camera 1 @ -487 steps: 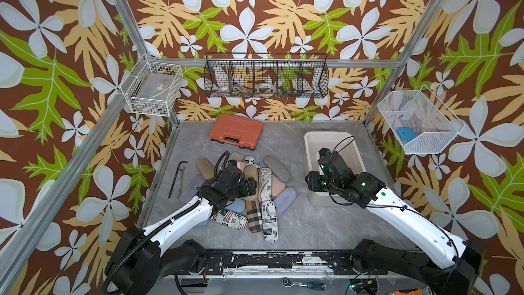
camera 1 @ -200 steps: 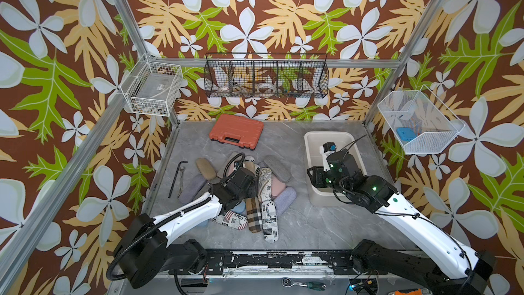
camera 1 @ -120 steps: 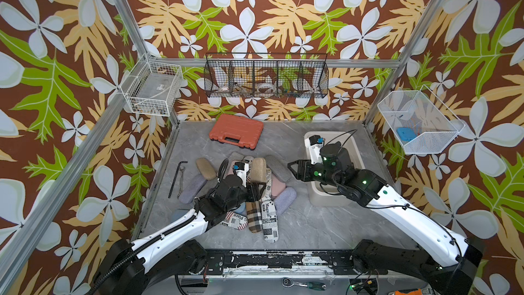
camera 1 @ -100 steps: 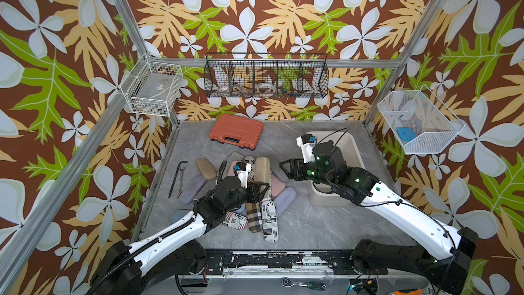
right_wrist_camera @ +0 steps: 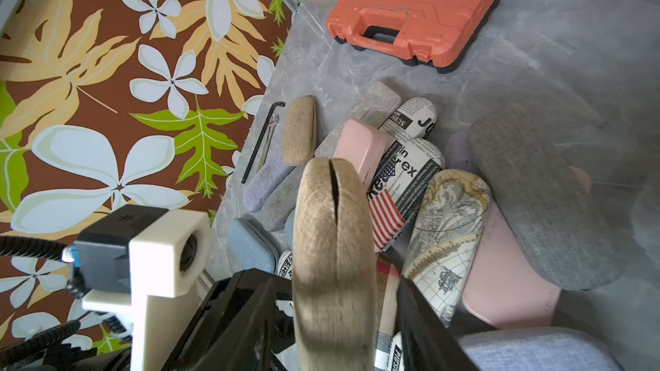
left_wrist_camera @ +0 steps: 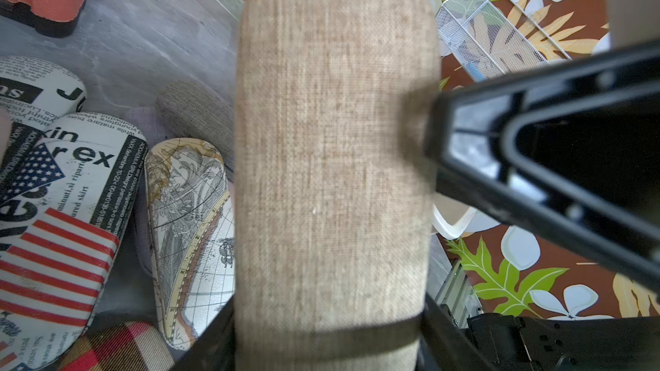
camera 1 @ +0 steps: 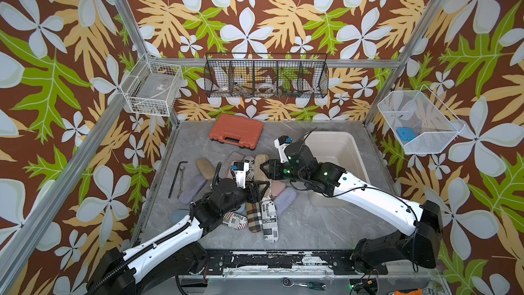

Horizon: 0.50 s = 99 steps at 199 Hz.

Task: Put the glasses cases into the storage boxes
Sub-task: Place the glasses case in the storage box.

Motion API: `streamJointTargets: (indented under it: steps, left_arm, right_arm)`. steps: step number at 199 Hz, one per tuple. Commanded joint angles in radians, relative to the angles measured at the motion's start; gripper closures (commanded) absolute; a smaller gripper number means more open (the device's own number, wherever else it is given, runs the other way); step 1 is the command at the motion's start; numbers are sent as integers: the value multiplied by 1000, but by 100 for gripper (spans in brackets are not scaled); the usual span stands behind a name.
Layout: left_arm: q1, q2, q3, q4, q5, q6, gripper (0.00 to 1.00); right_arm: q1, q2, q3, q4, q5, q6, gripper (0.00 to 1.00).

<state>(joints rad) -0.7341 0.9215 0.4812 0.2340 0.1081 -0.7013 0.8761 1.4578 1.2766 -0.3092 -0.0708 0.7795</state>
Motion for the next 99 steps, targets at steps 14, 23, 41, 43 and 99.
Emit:
streamJointTargets:
  steps: [14,23,41,43,99]
  left_arm:
    - [0,-17,-10,51,-18,-6,54]
    - [-1,-19,-13,56,-21,-7,54]
    - [0,-25,-18,62,-19,-13,54]
    - [0,-25,-19,63,-19,-15,54]
    - [-1,-45,-39,87,-22,-15,54]
  right_arm:
    - [13,18,3,56,-7,26,58]
    - [18,25,12,47,-7,20,61]
    - [20,32,18,38,-3,14,62]
    - [20,33,18,38,-3,13,63]
    - [22,52,40,38,-24,4,56]
